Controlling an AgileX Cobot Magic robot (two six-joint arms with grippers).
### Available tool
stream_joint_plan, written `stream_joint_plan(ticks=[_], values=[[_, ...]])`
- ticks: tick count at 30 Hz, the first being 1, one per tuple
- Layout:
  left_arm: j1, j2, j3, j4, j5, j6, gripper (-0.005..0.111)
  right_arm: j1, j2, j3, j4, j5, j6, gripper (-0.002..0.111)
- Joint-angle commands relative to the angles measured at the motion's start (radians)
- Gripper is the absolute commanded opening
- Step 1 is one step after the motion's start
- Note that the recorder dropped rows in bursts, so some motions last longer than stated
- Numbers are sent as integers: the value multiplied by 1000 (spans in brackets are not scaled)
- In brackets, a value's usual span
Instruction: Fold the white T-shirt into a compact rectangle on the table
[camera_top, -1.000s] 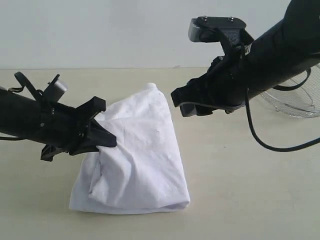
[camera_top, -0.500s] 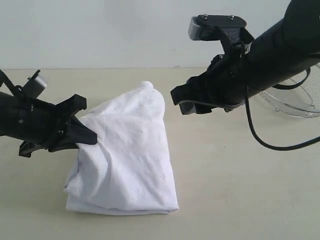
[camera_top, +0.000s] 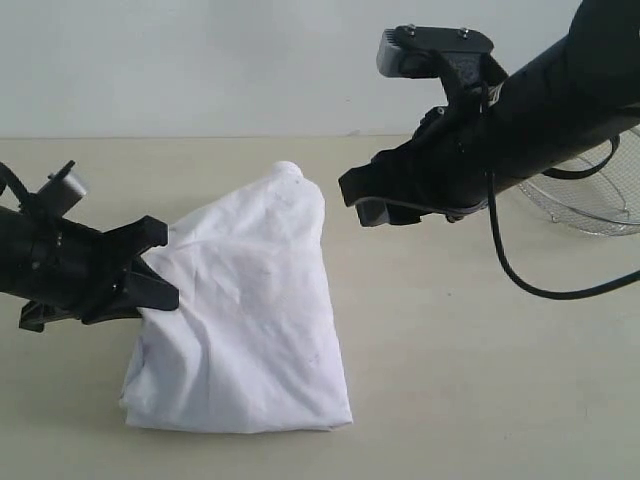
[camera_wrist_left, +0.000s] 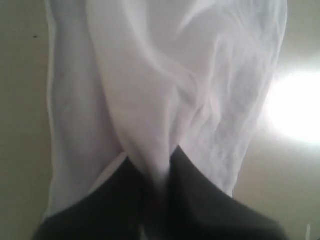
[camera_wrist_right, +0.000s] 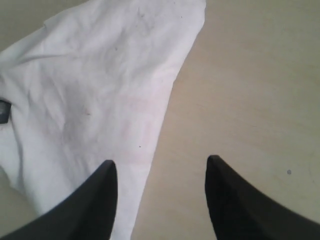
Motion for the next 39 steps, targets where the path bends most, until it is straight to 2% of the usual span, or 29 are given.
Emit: stream_joint_plan(ticks=[1, 3, 4, 5, 7, 10, 12, 14, 15, 16, 17, 18, 19, 22, 27, 31, 39], values=[[1, -3, 5, 9, -14, 21, 23, -6, -7, 2, 8, -2, -4, 47], [1, -3, 5, 9, -14, 21, 40, -6, -7, 2, 15, 0, -4, 47], [1, -3, 5, 9, -12, 21, 58, -6, -7, 2, 24, 0, -6, 47], [1, -3, 5, 9, -7, 21, 64, -6, -5, 2, 32, 2, -11, 47], [3, -5, 5, 9, 15, 30, 65, -6, -5, 2, 59, 13, -36, 47], [3, -68, -8, 34, 20, 28, 59, -6, 20, 2, 74, 39, -49, 47], [3, -120, -54, 146, 24, -36, 56, -6, 57, 2, 124, 52, -76, 47], [3, -151, -101, 251, 27, -130, 54, -6, 97, 2, 280, 61, -218, 42], [3, -152, -124, 259, 45, -141, 49, -6, 121, 2, 418, 61, -343, 31], [3, -146, -134, 259, 59, -141, 43, -6, 131, 2, 477, 61, -386, 24], [1, -126, -151, 236, 93, -127, 28, -6, 163, 2, 563, 61, -463, 9], [-1, -109, -165, 206, 132, -73, 14, -6, 200, 2, 617, 64, -505, 0], [-1, -103, -169, 181, 143, -46, 6, -6, 223, 2, 638, 70, -517, 0], [-1, -98, -169, 67, 140, 36, 5, -6, 334, 2, 715, 84, -575, 0], [-1, -4, -169, 46, 142, 76, 5, -6, 420, 2, 722, 73, -575, 0], [-1, 91, -169, -48, 183, 180, 5, -6, 439, 2, 722, 60, -575, 0], [-1, 193, -169, 44, 43, 160, 5, -6, 451, 2, 722, 64, -575, 0]])
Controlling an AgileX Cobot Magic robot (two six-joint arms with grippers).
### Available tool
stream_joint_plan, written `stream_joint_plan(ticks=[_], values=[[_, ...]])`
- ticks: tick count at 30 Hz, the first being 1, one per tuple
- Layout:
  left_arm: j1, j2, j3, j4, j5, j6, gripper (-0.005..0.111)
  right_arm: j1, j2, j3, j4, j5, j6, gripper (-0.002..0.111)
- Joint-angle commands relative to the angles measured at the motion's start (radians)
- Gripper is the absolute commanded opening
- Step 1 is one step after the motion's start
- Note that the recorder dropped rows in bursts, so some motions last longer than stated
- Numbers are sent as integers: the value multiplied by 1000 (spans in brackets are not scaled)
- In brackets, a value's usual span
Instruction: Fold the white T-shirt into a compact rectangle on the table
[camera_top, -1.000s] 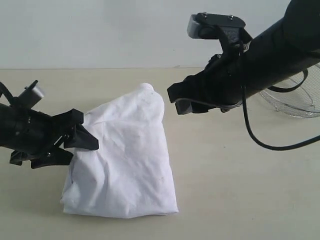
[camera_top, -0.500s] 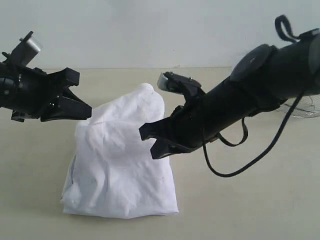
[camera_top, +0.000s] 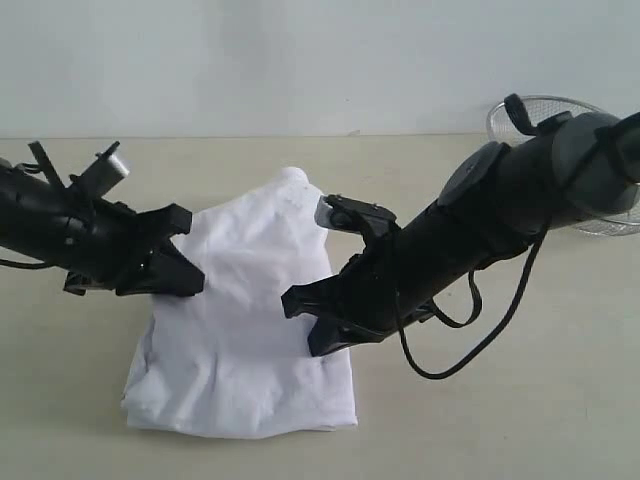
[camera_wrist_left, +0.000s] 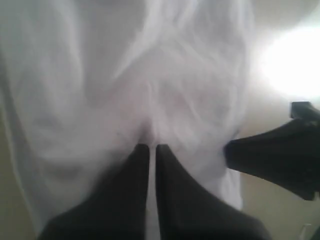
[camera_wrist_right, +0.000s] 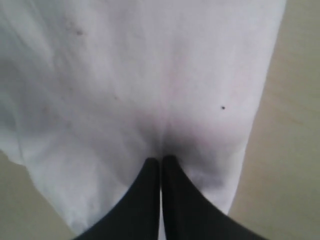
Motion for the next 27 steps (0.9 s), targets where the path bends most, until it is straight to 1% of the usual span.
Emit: stream_joint_plan(ticks=[1, 4, 7, 10, 13, 15, 18, 21, 23, 25, 27], values=[[-2, 39, -2, 33, -76, -7, 5, -6, -2, 1, 1, -2, -13, 0], [-2, 76, -9, 36, -124, 18, 5, -6, -2, 1, 1, -5, -17, 0], [-1, 124, -33, 38, -139, 18, 5, -6, -2, 1, 1, -5, -23, 0], [-1, 163, -64, 38, -112, 33, 5, -6, -2, -1, 1, -5, -23, 0], [-1, 166, -94, 38, -67, 47, 5, -6, -2, -1, -2, -3, -26, 0], [1, 143, -120, 38, -8, 47, 5, -6, -2, -1, -2, 10, -31, 0], [1, 70, -141, 35, 77, 43, 5, -6, -17, -3, 18, 77, -56, 0], [1, -16, -141, 60, 93, -3, 5, -6, -40, -3, 118, 144, -137, 0], [-1, -53, -141, 143, 90, -67, 5, -6, -40, -3, 162, 151, -143, 0], [-1, -58, -130, 226, 85, -134, 5, -6, -26, -3, 164, 147, -143, 0], [-3, -51, -105, 242, 85, -148, 5, -6, -2, -3, 164, 158, -147, 0]])
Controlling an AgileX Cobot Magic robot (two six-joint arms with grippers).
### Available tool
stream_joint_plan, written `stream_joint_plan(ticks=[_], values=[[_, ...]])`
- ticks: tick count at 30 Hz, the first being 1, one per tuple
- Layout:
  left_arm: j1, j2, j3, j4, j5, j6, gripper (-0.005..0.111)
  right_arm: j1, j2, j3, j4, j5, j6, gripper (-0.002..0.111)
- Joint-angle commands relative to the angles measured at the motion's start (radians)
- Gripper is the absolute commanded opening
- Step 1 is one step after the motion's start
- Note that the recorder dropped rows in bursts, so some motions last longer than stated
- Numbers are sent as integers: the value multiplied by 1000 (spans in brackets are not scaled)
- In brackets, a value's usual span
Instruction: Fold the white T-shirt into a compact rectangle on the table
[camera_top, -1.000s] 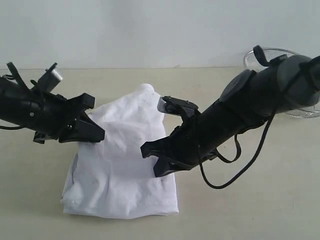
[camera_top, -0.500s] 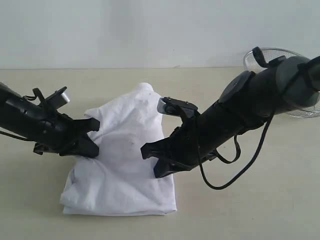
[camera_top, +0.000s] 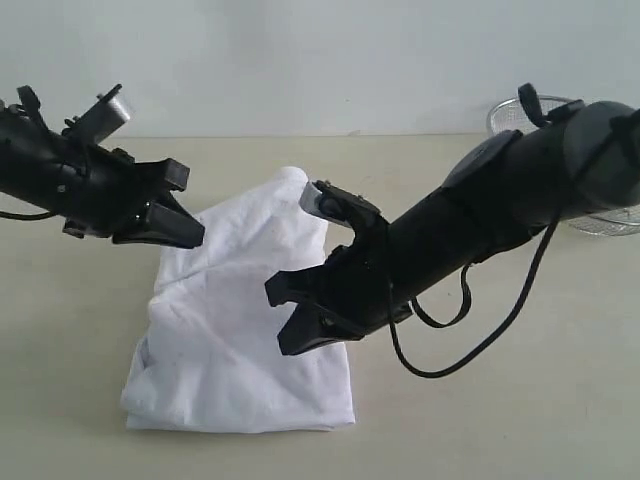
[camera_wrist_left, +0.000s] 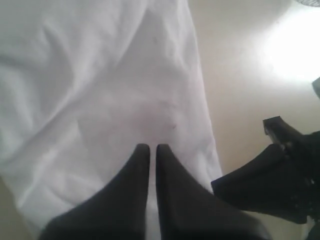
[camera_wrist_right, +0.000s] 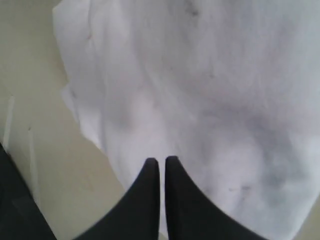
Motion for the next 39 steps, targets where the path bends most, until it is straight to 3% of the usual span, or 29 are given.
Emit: stream_joint_plan(ticks=[1, 9, 15, 23, 27, 34, 39], values=[[-3, 10, 50, 81, 6, -65, 5, -6, 40, -3, 20, 22, -23, 0], [-3, 75, 105, 98, 4, -55, 5, -6, 98, -3, 18, 5, -23, 0], [-3, 136, 128, 231, -23, -160, 5, -6, 103, -3, 20, -23, -18, 0], [-3, 108, 130, 173, 10, -113, 5, -6, 4, -29, 123, -12, -101, 0], [-3, 40, 114, 74, 10, -43, 5, -17, 24, -228, 104, -15, -37, 0], [-3, 53, 91, 74, 17, -43, 5, -88, 357, -583, -1, 53, 151, 0], [-3, 87, 91, 74, 13, -43, 5, -133, 439, -641, -60, 76, 224, 0]])
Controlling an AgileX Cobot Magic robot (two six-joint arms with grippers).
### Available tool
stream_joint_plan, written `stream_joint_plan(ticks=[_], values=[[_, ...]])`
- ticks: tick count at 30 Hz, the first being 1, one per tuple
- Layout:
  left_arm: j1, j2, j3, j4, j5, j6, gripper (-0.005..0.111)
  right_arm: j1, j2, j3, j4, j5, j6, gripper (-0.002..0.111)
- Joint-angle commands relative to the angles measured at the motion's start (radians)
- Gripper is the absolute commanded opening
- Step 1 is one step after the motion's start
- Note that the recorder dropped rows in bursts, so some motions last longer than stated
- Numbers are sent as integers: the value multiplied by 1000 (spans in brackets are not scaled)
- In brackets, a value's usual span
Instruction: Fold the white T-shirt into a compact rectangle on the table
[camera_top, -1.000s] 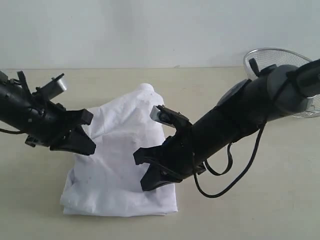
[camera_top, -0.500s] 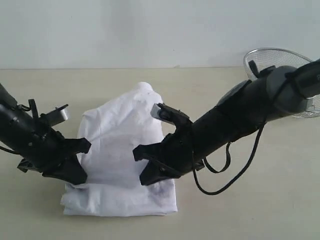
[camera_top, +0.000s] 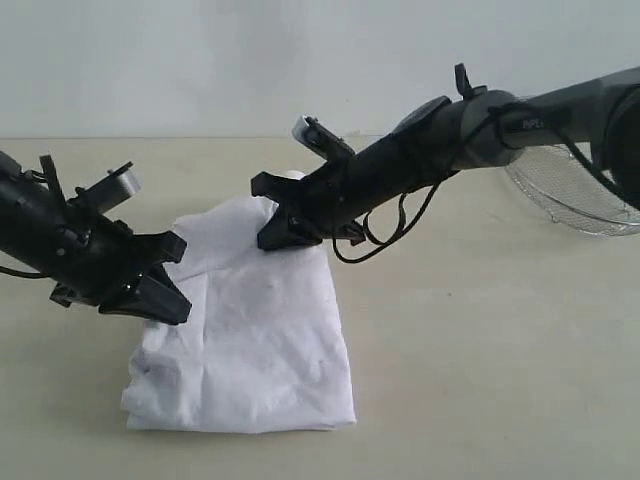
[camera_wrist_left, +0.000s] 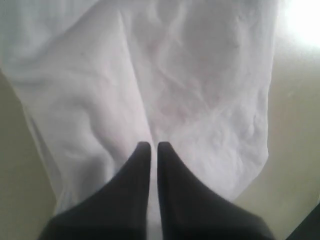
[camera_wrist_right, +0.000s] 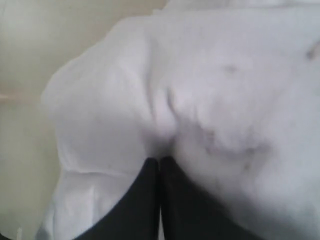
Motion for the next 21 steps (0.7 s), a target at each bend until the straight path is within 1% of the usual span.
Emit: stream_joint_plan(ticks=[1, 3, 6, 8, 10, 12, 16, 21], values=[[-3, 15, -3, -7, -5, 7, 5, -44, 33, -24, -78, 11, 68, 0], [-3, 15, -3, -7, -5, 7, 5, -53, 38, -24, -84, 49, 62, 0], [-3, 14, -3, -7, 2, 9, 5, -55, -16, -24, -40, 118, -15, 0], [-3, 14, -3, -7, 2, 9, 5, -55, -73, -24, -35, 157, -17, 0], [-3, 14, -3, -7, 10, 9, 5, -55, -111, -24, -35, 251, -17, 0], [-3, 14, -3, -7, 10, 13, 5, -55, -114, -22, -37, 293, -11, 0], [-3, 14, -3, -7, 10, 16, 5, -55, -101, 35, -37, 275, -10, 0], [-3, 14, -3, -7, 10, 19, 5, -55, -37, 116, -12, 263, -97, 0]])
